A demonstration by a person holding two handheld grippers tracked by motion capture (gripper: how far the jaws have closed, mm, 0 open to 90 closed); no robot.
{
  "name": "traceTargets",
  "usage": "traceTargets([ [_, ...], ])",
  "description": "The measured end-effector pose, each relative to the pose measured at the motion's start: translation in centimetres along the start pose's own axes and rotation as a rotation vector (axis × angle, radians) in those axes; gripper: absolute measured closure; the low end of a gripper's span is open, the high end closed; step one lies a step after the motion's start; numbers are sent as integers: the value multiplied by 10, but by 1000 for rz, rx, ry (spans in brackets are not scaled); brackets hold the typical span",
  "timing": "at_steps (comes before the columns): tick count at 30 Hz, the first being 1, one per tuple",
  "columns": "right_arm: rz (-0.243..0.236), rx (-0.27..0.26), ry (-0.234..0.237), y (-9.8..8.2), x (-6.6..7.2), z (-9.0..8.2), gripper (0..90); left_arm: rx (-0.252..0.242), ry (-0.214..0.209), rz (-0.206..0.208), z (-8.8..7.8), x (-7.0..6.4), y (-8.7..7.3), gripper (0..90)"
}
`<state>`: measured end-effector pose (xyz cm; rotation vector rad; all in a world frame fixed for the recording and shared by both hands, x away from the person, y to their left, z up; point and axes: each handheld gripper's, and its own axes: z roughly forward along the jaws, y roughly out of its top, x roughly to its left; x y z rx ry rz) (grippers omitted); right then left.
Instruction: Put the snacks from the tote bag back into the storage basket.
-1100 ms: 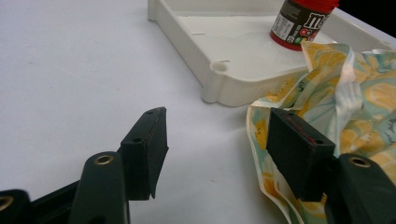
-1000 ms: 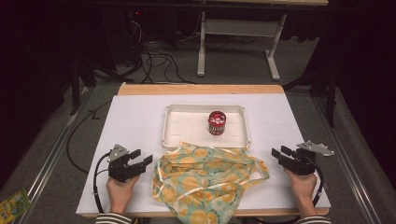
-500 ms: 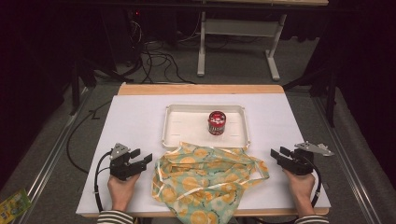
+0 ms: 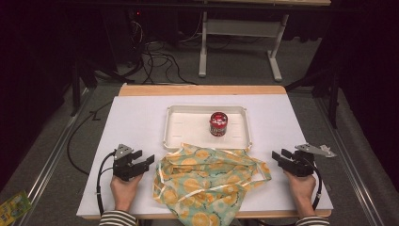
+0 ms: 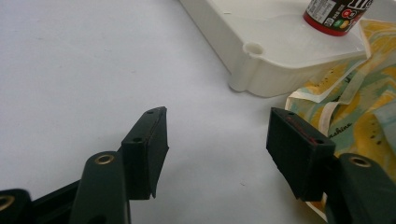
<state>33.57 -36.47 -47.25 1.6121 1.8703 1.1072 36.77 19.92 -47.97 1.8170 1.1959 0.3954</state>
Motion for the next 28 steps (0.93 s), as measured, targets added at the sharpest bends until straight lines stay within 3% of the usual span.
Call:
traceTargets([
  [12, -20, 16, -22, -3, 1, 4, 497, 21, 17, 6, 6, 0, -2, 390],
  [20, 11, 17, -14, -4, -1, 4, 492, 26, 35, 22, 7, -2, -2, 388],
  [28, 5, 14, -17, -4, 0, 4, 486, 28, 36, 24, 7, -2, -3, 385],
])
